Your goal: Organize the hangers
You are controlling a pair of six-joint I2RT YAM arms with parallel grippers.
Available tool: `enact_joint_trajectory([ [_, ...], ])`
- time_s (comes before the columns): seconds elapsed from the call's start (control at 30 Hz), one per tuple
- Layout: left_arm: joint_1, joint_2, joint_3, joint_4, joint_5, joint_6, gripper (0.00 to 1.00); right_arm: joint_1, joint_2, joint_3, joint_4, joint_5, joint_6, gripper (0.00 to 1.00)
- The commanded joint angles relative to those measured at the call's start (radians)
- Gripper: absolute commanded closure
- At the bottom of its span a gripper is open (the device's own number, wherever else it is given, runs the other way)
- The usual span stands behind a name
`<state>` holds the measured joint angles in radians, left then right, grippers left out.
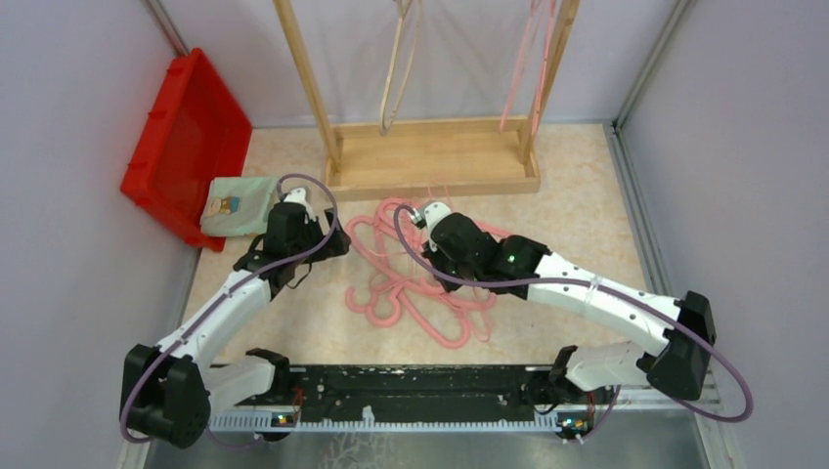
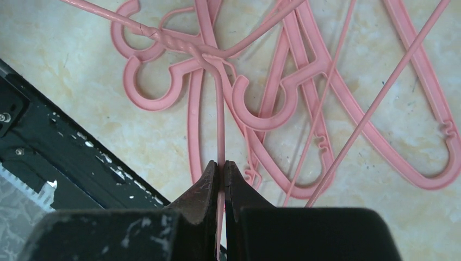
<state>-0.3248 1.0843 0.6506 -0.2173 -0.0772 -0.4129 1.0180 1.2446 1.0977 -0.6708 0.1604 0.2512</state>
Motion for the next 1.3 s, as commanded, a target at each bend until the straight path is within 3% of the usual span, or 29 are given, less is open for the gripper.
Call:
enact_joint_trajectory([
  [0.0,-0.002,0.005,0.041,0.040,0.015,0.019,0.01,-0.010,-0.028,0.095,-0.053,0.077,0.046,1.00],
  [0.3,-0.003,0.018,0.051,0.062,0.032,0.023,0.01,-0.085,-0.056,0.302,-0.077,0.106,0.149,1.00],
  [0.5,-0.002,0.044,0.087,0.055,0.037,0.039,0.02,-0.289,-0.082,0.273,0.049,-0.175,0.262,1.00],
  [0.73,-0.002,0.058,0.102,0.068,0.038,0.052,0.02,-0.320,-0.017,0.342,0.113,-0.325,0.310,1.00],
  [1.0,-0.002,0.069,0.113,0.083,0.041,0.053,0.02,-0.346,0.065,0.526,0.163,-0.273,0.312,1.00],
  [1.27,-0.002,0.069,0.122,0.081,0.030,0.064,0.02,-0.454,0.125,0.562,0.315,-0.303,0.370,1.00],
])
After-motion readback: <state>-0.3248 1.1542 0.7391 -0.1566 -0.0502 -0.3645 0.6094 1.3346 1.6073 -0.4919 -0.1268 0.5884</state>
